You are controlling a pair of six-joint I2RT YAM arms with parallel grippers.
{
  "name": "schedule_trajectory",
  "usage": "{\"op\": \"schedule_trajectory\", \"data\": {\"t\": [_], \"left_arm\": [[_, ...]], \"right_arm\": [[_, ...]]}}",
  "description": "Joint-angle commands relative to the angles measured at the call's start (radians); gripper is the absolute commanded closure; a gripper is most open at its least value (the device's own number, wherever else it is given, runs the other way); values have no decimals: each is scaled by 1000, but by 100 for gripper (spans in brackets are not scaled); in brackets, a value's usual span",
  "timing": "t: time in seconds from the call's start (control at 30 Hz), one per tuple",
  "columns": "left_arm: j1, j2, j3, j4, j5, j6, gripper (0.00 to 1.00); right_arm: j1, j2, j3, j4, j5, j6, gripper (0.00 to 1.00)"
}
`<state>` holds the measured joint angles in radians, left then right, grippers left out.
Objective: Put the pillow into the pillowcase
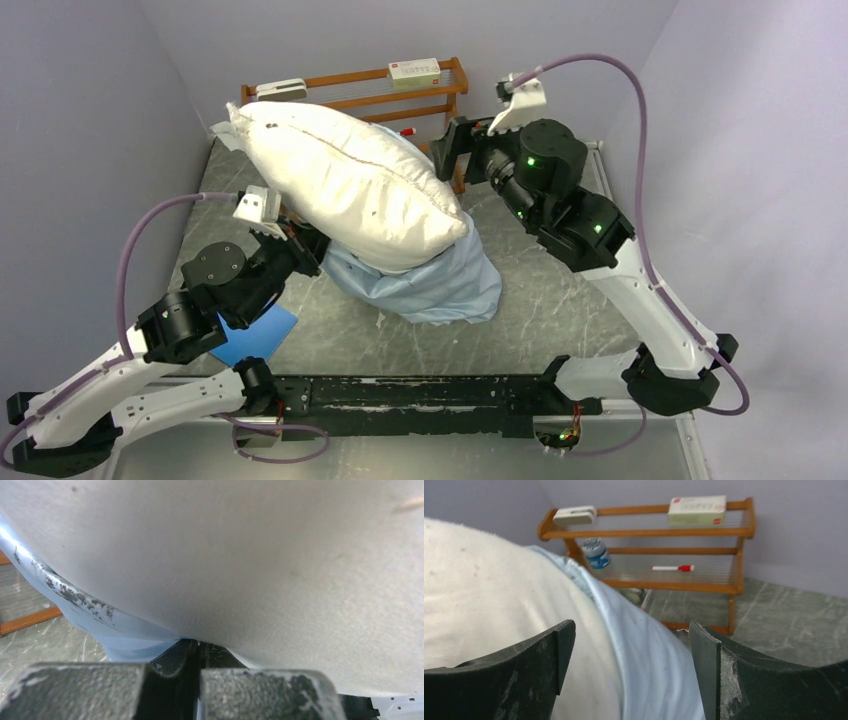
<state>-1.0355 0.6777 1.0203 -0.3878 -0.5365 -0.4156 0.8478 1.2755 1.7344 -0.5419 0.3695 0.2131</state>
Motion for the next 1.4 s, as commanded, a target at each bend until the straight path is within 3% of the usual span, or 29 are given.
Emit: {"op": "schedule_trajectory", "data": {"t": [0.0, 0.13, 0.43, 0.63, 0.7, 0.83, 0.9, 0.93, 1.03, 1.17, 1.37], "left_arm": [[1, 2, 27, 47, 43, 29, 95], [2, -6, 20, 64, 69, 48, 95], [1, 20, 48, 62, 103, 42, 95], [1, 31, 68, 76, 134, 38, 95], [1, 34, 74, 72, 133, 40, 95], [1, 36, 72, 84, 129, 42, 95], [0, 40, 73, 95, 131, 44, 95], [1, 44, 75, 99, 129, 45, 95], [2, 53, 85, 108, 122, 41, 95], [2, 75, 122, 191, 126, 31, 95], [1, 199, 344, 270, 181, 37, 95]], "right_arm": [[-16, -29, 44, 7, 132, -55, 12], [-36, 56, 92, -108, 48, -58, 11], [-267, 103, 43, -204, -500, -45, 18], [-286, 124, -5, -228, -734, -79, 15], [-284, 131, -13, -223, -743, -68, 17], [-283, 141, -3, -212, -655, -56, 27], [-282, 153, 21, -207, -686, -55, 39], [-282, 155, 27, -196, -707, -47, 51], [-282, 149, 13, -123, -733, -9, 98], [-284, 49, -43, 66, -686, 46, 100], [-284, -82, 20, 253, -535, 157, 100]]}}
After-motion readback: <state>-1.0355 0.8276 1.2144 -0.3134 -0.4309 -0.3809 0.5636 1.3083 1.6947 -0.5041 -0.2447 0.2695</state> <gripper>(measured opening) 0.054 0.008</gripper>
